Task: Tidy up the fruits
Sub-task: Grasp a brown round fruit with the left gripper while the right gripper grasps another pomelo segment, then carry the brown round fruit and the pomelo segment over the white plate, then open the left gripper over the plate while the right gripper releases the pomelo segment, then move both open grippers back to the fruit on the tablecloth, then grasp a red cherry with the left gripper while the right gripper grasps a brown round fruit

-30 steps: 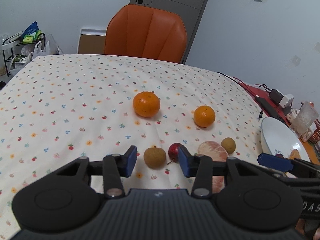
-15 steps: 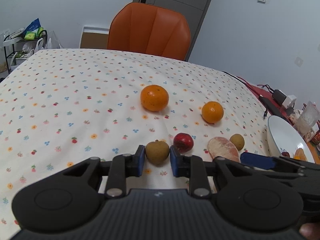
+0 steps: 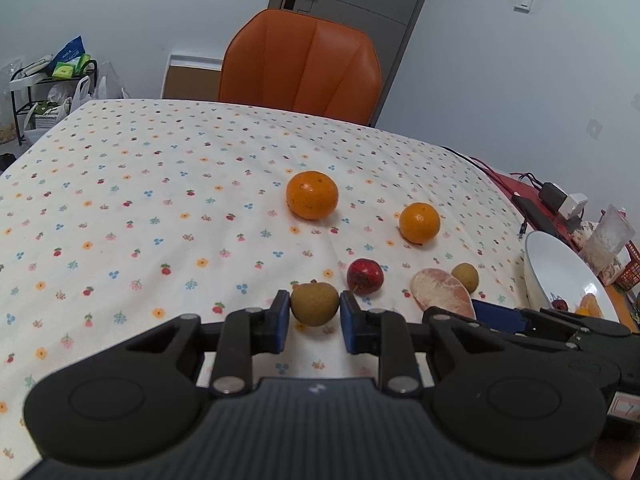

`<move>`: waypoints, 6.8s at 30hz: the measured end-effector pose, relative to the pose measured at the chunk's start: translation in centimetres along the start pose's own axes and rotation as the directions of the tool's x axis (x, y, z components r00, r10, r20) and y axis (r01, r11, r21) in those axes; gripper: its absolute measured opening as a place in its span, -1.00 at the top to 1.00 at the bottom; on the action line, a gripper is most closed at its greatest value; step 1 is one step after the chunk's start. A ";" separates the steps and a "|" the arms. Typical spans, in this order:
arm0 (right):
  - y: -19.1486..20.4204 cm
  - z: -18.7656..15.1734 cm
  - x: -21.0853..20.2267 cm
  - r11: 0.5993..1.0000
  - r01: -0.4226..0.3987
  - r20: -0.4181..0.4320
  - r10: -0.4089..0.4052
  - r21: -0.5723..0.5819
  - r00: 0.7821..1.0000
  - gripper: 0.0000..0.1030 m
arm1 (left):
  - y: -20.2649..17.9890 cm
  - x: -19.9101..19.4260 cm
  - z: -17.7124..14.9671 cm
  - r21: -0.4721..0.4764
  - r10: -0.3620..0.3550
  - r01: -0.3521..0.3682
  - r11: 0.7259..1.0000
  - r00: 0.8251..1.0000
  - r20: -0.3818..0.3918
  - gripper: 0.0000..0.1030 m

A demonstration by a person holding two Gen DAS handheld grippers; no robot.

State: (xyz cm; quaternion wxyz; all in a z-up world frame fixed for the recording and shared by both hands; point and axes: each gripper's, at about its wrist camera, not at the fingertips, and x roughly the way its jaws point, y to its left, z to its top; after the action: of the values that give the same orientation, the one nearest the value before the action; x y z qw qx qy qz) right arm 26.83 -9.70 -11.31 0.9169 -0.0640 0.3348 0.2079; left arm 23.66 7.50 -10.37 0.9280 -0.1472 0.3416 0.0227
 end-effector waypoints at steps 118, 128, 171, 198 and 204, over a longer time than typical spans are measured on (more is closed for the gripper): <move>-20.2 0.2 -9.3 0.952 0.051 0.207 -0.117 0.301 0.971 -0.19 | -17.1 2.3 3.1 0.236 -0.133 0.123 0.964 0.991 0.026 -0.72; -16.6 0.1 -10.7 0.967 0.019 0.220 -0.078 0.256 0.973 -0.75 | -13.5 -0.4 3.1 0.217 -0.115 0.107 0.970 0.993 0.025 -0.77; -5.9 -0.3 -8.0 0.983 -0.136 0.177 0.113 0.123 0.978 -0.87 | -3.7 -2.3 1.1 0.119 -0.056 0.055 0.991 0.998 0.006 -0.65; -5.1 0.6 -1.7 0.989 -0.125 0.073 0.120 0.076 0.990 -0.02 | -2.7 4.8 1.5 0.059 -0.025 0.028 0.998 0.999 -0.036 0.39; -4.9 0.8 -0.9 0.991 -0.119 0.066 0.114 0.064 0.991 0.03 | -2.7 4.7 1.6 0.057 -0.028 0.030 0.998 0.999 -0.025 0.54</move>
State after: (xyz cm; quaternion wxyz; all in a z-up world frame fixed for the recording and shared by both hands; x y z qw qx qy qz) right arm 28.74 -14.23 -10.23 0.9148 -0.0067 0.3160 0.2515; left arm 28.66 5.14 -11.60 0.9279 -0.1255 0.3509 -0.0025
